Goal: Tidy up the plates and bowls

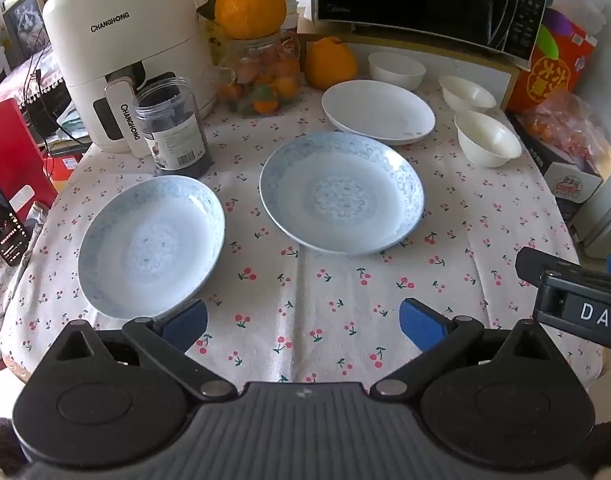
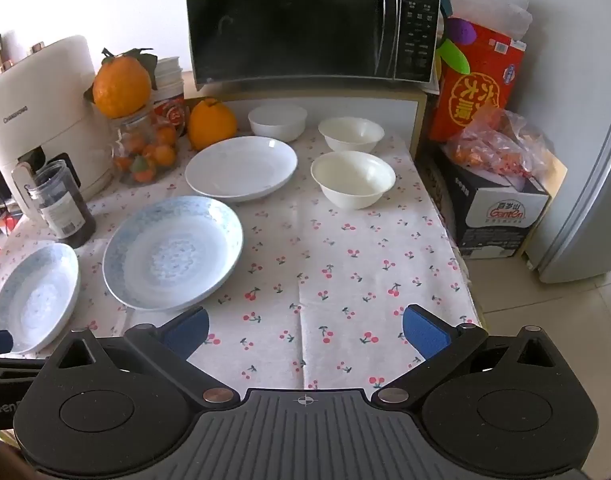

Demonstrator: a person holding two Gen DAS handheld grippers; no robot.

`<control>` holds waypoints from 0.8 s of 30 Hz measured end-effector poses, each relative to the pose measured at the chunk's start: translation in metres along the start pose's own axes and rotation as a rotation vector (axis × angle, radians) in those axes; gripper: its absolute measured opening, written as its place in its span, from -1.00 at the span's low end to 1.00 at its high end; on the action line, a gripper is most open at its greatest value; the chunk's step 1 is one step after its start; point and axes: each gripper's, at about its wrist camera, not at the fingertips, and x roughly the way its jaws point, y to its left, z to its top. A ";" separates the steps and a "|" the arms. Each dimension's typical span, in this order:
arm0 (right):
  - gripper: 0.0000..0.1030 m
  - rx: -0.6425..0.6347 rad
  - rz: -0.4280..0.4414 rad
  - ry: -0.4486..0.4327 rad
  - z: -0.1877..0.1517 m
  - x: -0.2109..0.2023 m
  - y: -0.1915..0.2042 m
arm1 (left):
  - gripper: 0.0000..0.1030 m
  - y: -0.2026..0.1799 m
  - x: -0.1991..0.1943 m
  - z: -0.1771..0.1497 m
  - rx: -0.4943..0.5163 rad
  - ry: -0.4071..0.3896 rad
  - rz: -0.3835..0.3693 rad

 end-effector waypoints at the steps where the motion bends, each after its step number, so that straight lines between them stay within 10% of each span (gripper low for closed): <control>1: 1.00 0.000 -0.002 0.000 0.000 0.000 0.000 | 0.99 0.000 0.000 0.000 0.002 0.002 0.000; 24: 1.00 0.007 0.005 0.015 -0.001 0.002 0.003 | 0.99 0.004 0.001 0.001 0.006 -0.002 0.021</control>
